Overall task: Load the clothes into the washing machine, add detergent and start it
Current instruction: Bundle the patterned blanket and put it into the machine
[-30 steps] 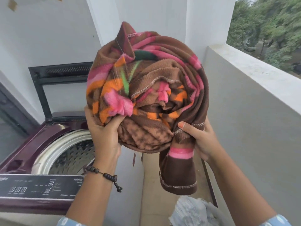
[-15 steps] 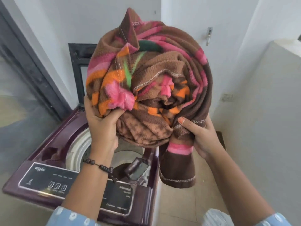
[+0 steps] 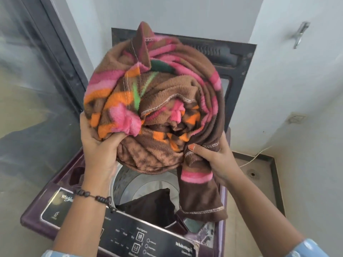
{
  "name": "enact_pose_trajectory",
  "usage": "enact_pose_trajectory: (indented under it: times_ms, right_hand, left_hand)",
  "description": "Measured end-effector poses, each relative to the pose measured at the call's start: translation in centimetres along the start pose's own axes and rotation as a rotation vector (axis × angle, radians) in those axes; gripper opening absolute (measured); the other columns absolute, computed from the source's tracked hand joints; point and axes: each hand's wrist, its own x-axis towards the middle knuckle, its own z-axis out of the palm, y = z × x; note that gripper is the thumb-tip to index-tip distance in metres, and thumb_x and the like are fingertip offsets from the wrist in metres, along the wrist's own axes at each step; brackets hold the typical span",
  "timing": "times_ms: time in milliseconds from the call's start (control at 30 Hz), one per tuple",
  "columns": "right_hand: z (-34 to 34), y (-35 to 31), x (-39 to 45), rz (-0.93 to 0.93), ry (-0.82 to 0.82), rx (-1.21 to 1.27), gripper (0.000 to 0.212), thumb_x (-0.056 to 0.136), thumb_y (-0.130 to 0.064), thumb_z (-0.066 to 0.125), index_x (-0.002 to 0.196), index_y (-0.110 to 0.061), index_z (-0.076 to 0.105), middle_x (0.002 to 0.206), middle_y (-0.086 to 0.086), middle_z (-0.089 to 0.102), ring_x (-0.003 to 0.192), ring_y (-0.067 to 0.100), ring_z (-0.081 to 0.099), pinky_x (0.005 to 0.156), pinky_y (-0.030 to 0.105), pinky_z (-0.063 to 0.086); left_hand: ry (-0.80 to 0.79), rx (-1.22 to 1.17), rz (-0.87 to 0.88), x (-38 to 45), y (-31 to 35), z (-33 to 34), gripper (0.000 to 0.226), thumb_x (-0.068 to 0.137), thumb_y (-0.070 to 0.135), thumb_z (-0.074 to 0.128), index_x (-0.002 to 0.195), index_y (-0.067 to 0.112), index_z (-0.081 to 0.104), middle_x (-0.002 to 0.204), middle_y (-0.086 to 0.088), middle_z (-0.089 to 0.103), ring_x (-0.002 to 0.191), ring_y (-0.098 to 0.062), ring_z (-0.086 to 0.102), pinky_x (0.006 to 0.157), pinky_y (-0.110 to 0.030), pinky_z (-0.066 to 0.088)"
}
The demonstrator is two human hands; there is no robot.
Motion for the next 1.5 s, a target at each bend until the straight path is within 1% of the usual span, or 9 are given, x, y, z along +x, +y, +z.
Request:
enact_pose_trajectory:
  times_ms: [133, 300, 467, 600, 800, 867, 967, 1133, 1500]
  right_hand:
    - [1.0, 3.8, 1.8, 0.123, -0.042, -0.084, 0.081, 0.065, -0.016, 0.087, 0.133, -0.033, 0.048, 0.125, 0.003, 0.065, 0.115, 0.024, 0.063, 0.098, 0.049, 0.050]
    - [1.5, 9.1, 2.4, 0.356, -0.026, -0.182, 0.069, 0.071, -0.002, 0.082, 0.125, -0.033, 0.052, 0.114, 0.001, 0.070, 0.108, 0.021, 0.066, 0.092, 0.041, 0.055]
    - [2.6, 13.6, 1.7, 0.623, -0.111, -0.504, 0.051, 0.062, -0.024, 0.075, 0.108, -0.029, 0.052, 0.106, -0.001, 0.069, 0.102, 0.019, 0.065, 0.095, 0.043, 0.052]
    - [3.2, 15.1, 2.7, 0.742, -0.241, -0.720, 0.033, 0.079, -0.019, 0.067, 0.107, -0.013, 0.050, 0.107, 0.005, 0.062, 0.100, 0.022, 0.058, 0.086, 0.033, 0.047]
    - [4.0, 16.8, 7.6, 0.701, -0.291, -0.902, 0.039, 0.085, -0.024, 0.067, 0.113, -0.008, 0.045, 0.115, 0.011, 0.057, 0.109, 0.028, 0.056, 0.079, 0.029, 0.038]
    - [4.0, 17.7, 9.7, 0.611, -0.271, -0.991, 0.051, 0.086, -0.028, 0.068, 0.126, -0.008, 0.043, 0.127, 0.016, 0.056, 0.116, 0.031, 0.055, 0.081, 0.029, 0.039]
    - [4.0, 18.7, 11.8, 0.544, -0.307, -1.046, 0.077, 0.088, -0.031, 0.067, 0.150, -0.012, 0.026, 0.146, 0.018, 0.041, 0.132, 0.032, 0.044, 0.102, 0.028, 0.036]
    - [4.5, 20.6, 12.0, 0.522, -0.485, -1.127, 0.080, 0.091, -0.034, 0.062, 0.155, -0.021, 0.016, 0.161, 0.018, 0.007, 0.150, 0.027, 0.009, 0.120, 0.035, 0.016]
    - [3.9, 21.3, 10.6, 0.485, -0.516, -1.167, 0.081, 0.090, -0.036, 0.061, 0.154, -0.024, 0.014, 0.162, 0.014, 0.006, 0.150, 0.029, 0.006, 0.118, 0.049, 0.022]
  left_hand:
    - [0.058, 0.084, -0.172, 0.3, -4.3, -2.6, 0.061, 0.073, -0.019, 0.069, 0.107, 0.030, 0.055, 0.107, 0.005, 0.068, 0.103, -0.012, 0.066, 0.092, -0.039, 0.054]
    - [-0.009, 0.367, -0.509, -1.0, -9.9, -5.8, 0.061, 0.063, 0.009, 0.081, 0.105, 0.045, 0.054, 0.106, 0.010, 0.070, 0.105, -0.012, 0.065, 0.091, -0.035, 0.048]
    - [-0.464, 0.987, -0.935, -2.1, -14.4, -8.4, 0.090, 0.080, 0.030, 0.072, 0.150, 0.017, 0.017, 0.133, -0.001, 0.053, 0.119, -0.024, 0.054, 0.093, -0.034, 0.043]
    - [-0.757, 1.265, -1.161, -1.2, -16.5, -8.1, 0.100, 0.088, 0.047, 0.059, 0.153, 0.006, -0.005, 0.137, -0.015, 0.051, 0.107, -0.027, 0.056, 0.077, -0.030, 0.042]
    - [-0.812, 1.294, -1.157, 3.2, -21.3, -7.7, 0.103, 0.085, 0.048, 0.063, 0.153, 0.004, 0.000, 0.128, -0.014, 0.054, 0.107, -0.027, 0.055, 0.088, -0.031, 0.043]
    - [-0.742, 1.155, -1.211, 3.8, -23.5, -8.0, 0.110, 0.084, 0.054, 0.066, 0.155, 0.007, -0.004, 0.148, -0.012, 0.040, 0.123, -0.027, 0.051, 0.096, -0.037, 0.048]
    - [-0.533, 0.739, -1.411, 2.8, -26.2, -8.1, 0.105, 0.083, 0.052, 0.069, 0.156, 0.018, 0.001, 0.161, -0.003, 0.017, 0.139, -0.029, 0.039, 0.083, -0.041, 0.059]
    - [-0.661, 0.849, -1.264, 2.1, -27.8, -7.1, 0.108, 0.075, 0.070, 0.061, 0.156, 0.021, 0.008, 0.150, -0.004, 0.042, 0.127, -0.024, 0.052, 0.106, -0.041, 0.045]
    - [-0.922, 1.319, -0.968, -0.1, -28.7, -6.8, 0.096, 0.094, 0.052, 0.051, 0.154, 0.014, -0.014, 0.163, -0.011, -0.014, 0.151, -0.027, -0.004, 0.122, -0.048, 0.012]
